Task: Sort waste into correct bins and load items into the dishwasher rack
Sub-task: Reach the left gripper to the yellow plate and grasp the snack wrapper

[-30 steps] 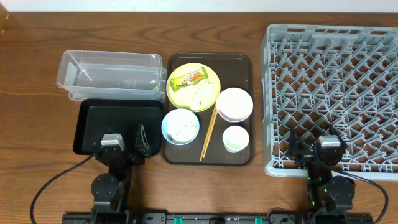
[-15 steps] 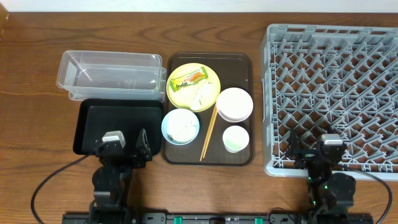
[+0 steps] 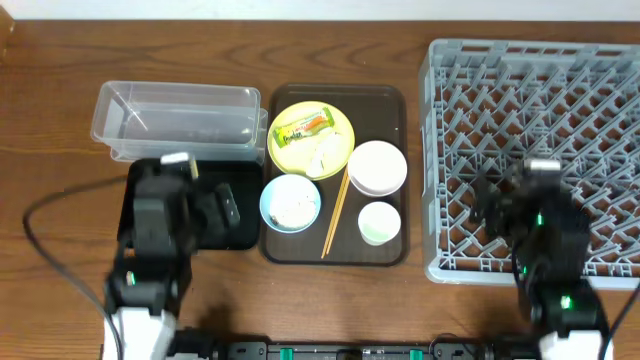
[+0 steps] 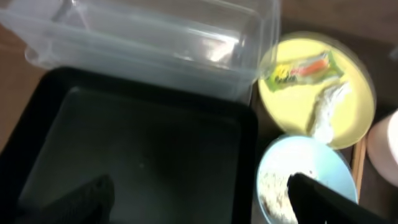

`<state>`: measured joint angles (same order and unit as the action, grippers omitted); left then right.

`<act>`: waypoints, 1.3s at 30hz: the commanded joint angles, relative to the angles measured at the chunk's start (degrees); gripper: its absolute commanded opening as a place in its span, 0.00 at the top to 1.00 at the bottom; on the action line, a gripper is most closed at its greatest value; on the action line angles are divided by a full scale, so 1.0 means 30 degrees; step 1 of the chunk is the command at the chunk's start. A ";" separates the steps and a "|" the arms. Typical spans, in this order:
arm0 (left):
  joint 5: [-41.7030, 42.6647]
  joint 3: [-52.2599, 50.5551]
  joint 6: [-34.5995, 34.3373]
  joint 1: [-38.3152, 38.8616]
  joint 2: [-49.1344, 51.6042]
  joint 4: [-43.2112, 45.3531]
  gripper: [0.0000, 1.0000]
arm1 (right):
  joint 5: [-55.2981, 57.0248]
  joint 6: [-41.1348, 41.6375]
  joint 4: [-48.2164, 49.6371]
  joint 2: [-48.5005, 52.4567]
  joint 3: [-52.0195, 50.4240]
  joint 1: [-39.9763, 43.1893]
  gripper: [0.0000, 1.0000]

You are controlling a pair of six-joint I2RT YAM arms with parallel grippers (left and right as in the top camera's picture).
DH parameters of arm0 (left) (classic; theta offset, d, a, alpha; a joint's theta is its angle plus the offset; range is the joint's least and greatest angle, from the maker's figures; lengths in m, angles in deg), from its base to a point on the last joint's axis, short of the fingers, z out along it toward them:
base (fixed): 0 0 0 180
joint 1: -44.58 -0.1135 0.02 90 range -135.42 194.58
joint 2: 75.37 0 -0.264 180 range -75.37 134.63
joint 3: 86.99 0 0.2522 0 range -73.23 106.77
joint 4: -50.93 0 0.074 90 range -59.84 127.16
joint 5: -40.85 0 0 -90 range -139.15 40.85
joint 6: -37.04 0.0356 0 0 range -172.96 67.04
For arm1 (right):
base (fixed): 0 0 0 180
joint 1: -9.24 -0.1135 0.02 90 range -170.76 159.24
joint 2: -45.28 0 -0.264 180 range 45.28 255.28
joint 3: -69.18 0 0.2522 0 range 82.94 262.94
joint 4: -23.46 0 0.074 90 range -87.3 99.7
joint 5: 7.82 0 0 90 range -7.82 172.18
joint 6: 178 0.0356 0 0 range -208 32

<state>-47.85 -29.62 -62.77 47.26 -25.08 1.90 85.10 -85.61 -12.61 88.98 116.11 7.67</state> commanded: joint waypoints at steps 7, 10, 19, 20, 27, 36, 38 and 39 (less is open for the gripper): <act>-0.0080 0.6309 -0.0510 -0.0029 0.6207 -0.5901 0.09 | -0.0029 0.0066 -0.2667 0.5690 0.4459 0.0153 0.01; 0.0073 0.6309 -0.0488 -0.0029 0.6368 -0.5457 0.09 | -0.0066 0.0066 -0.2652 0.5916 0.4459 0.0160 0.01; 0.2652 0.6317 -0.0466 0.0583 0.7315 0.0517 0.10 | -0.0299 0.0189 -0.2637 0.5916 0.4444 0.0153 0.01; 0.2652 0.6317 -0.0444 0.0816 0.7621 0.1129 0.10 | -0.0342 0.0189 -0.2637 0.5916 0.4444 0.0153 0.01; 0.2616 0.7373 0.0940 0.2907 1.0302 0.3665 0.11 | -0.0342 0.0189 -0.2572 0.5923 0.4444 0.0153 0.01; 0.1698 0.8174 0.2820 0.5785 1.4287 0.5697 0.11 | -0.0342 0.0182 -0.2499 0.5938 0.4444 0.0160 0.01; 0.1698 0.8174 0.3118 0.6339 1.5249 0.6113 0.11 | -0.0335 0.0175 -0.2499 0.5938 0.4444 0.0160 0.01; 0.1705 0.8174 0.3133 0.6550 1.5686 0.6273 0.11 | -0.0335 0.0175 -0.2499 0.5938 0.4444 0.0160 0.01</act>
<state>-41.84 -6.18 -56.12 65.23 18.74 19.95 84.46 -85.61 -20.22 106.77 128.26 7.67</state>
